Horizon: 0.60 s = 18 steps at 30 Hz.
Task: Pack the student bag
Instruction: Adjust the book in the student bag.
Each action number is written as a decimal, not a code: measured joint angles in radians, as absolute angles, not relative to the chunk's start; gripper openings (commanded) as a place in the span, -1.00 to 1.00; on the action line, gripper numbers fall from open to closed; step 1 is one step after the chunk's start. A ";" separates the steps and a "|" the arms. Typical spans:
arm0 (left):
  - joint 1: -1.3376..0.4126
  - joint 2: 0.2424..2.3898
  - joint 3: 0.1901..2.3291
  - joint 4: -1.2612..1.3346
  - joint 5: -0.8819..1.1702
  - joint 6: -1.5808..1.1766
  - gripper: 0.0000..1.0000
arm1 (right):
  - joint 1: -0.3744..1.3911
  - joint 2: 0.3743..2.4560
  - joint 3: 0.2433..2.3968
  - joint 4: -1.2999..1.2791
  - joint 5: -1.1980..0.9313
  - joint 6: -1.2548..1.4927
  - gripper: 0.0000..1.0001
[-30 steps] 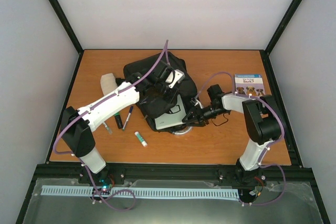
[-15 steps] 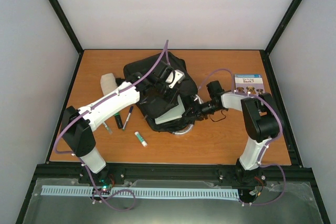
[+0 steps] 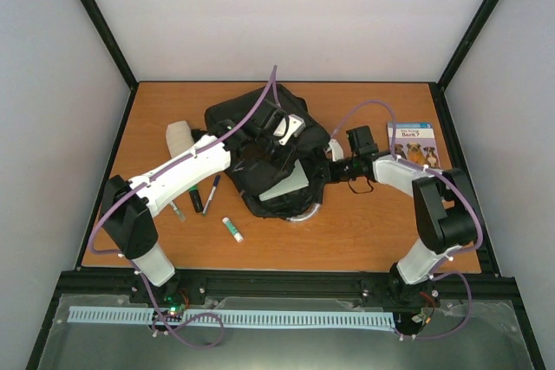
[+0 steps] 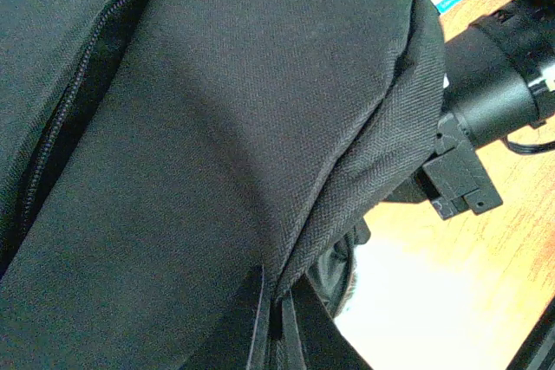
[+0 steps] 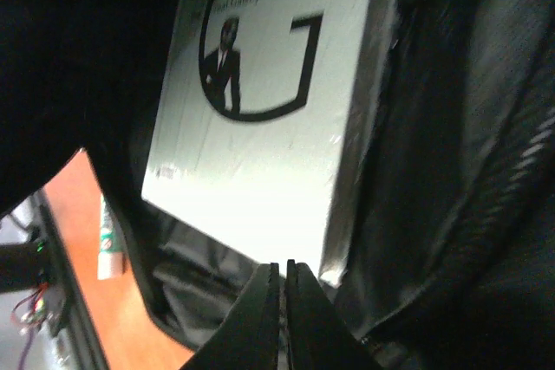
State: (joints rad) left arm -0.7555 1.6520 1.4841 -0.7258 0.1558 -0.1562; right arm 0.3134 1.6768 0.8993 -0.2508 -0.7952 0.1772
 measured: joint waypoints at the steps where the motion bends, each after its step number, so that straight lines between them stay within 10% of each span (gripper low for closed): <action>1: -0.756 1.652 1.484 -0.726 0.157 -0.158 -0.98 | 0.315 1.662 0.893 -0.235 -0.775 0.178 -0.84; 18: -0.672 1.576 1.495 -0.733 0.145 -0.161 -0.98 | 0.328 1.342 0.828 -0.346 -0.736 -0.072 -0.12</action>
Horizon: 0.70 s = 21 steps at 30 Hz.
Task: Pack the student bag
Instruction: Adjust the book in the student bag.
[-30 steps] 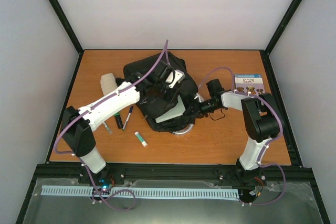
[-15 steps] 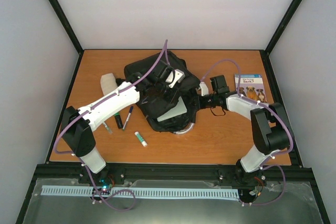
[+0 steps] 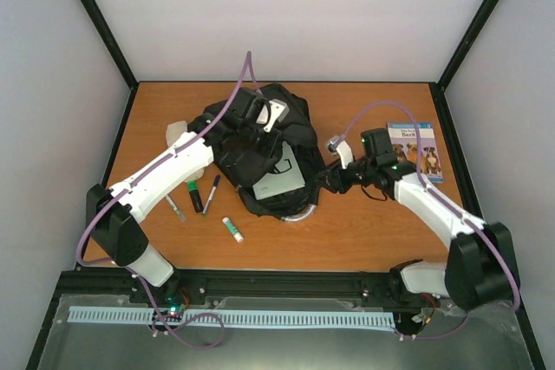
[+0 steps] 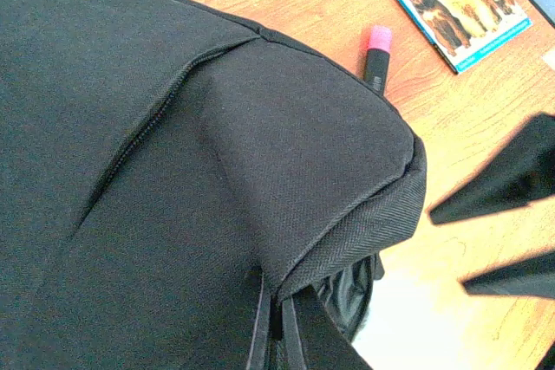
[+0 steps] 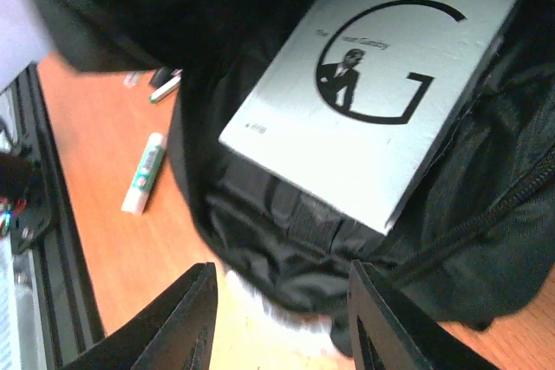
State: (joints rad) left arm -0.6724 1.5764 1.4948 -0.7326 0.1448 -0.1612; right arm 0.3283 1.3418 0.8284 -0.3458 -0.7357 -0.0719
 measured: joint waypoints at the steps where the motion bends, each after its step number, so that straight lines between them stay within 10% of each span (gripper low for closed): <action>1: -0.663 1.573 1.495 -0.734 0.151 -0.162 -0.98 | 0.333 1.291 0.814 -0.368 -0.741 -0.113 -0.13; 11: -0.646 1.571 1.495 -0.742 0.171 -0.161 -0.98 | 0.647 1.127 0.804 -0.458 -0.435 -0.556 -0.28; 21: -0.646 1.569 1.495 -0.742 0.178 -0.161 -0.99 | 0.804 1.298 0.781 -0.335 -0.064 -0.970 0.04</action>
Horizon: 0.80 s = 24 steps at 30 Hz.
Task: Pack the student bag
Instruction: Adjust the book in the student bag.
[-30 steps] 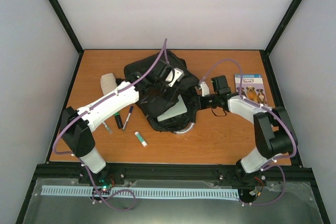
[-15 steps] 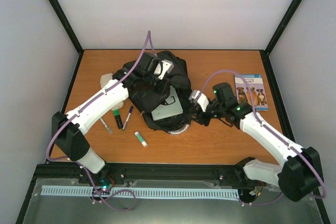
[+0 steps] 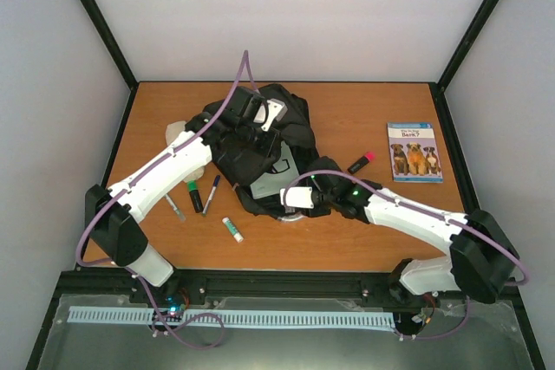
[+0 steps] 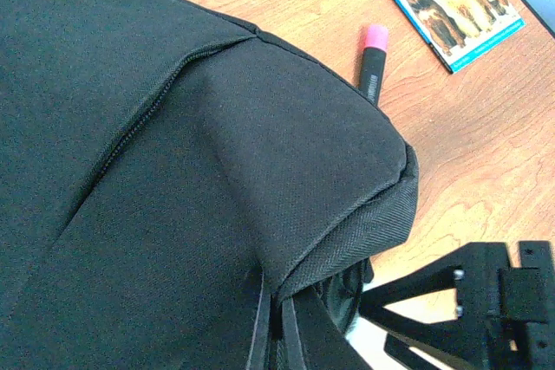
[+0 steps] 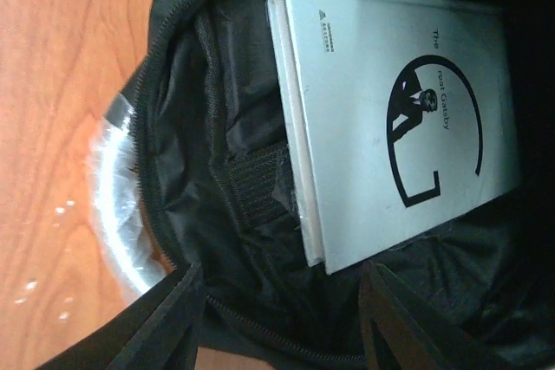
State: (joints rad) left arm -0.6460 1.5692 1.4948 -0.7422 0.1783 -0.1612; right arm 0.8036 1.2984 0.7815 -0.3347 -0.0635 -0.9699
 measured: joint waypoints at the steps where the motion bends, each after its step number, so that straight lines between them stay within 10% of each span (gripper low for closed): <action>1: -0.646 1.568 1.495 -0.742 0.179 -0.162 -0.98 | 0.813 1.312 0.780 -0.323 -0.043 -0.996 0.04; 15: -0.645 1.568 1.495 -0.748 0.195 -0.161 -0.98 | 0.835 1.610 0.790 -0.037 0.136 -1.180 0.02; 24: -0.645 1.568 1.495 -0.749 0.203 -0.161 -0.98 | 0.832 1.763 0.810 0.213 0.252 -1.297 -0.40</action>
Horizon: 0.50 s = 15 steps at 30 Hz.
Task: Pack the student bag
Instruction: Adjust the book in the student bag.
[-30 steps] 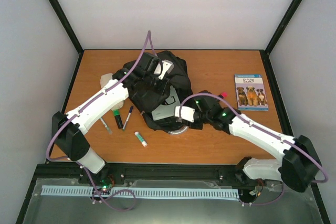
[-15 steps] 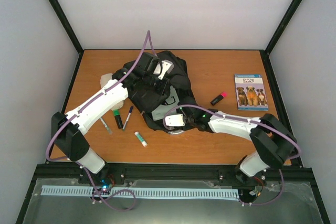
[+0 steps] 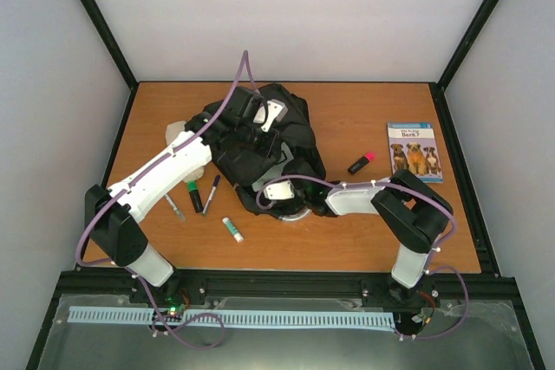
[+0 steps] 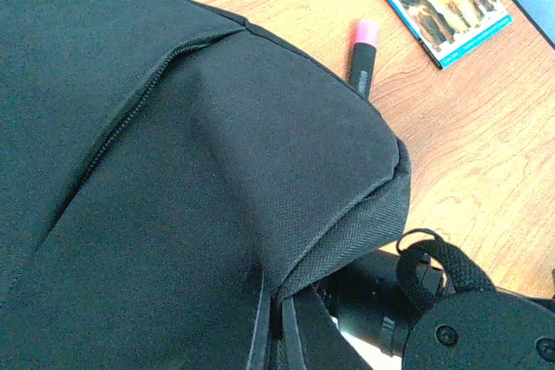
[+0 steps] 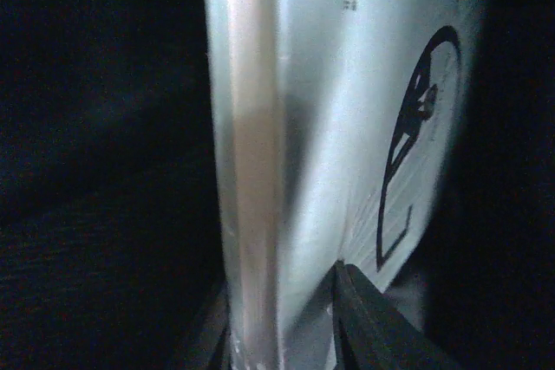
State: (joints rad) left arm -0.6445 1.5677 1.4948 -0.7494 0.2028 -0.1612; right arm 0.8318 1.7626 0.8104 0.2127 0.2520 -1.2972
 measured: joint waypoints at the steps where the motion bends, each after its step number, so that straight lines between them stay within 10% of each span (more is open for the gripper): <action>1: -0.644 1.568 1.495 -0.749 0.204 -0.162 -0.98 | 0.829 1.768 0.813 0.236 0.263 -1.307 -0.44; 15: -0.641 1.568 1.495 -0.748 0.231 -0.165 -0.98 | 0.809 1.819 0.871 0.330 0.314 -1.309 -0.36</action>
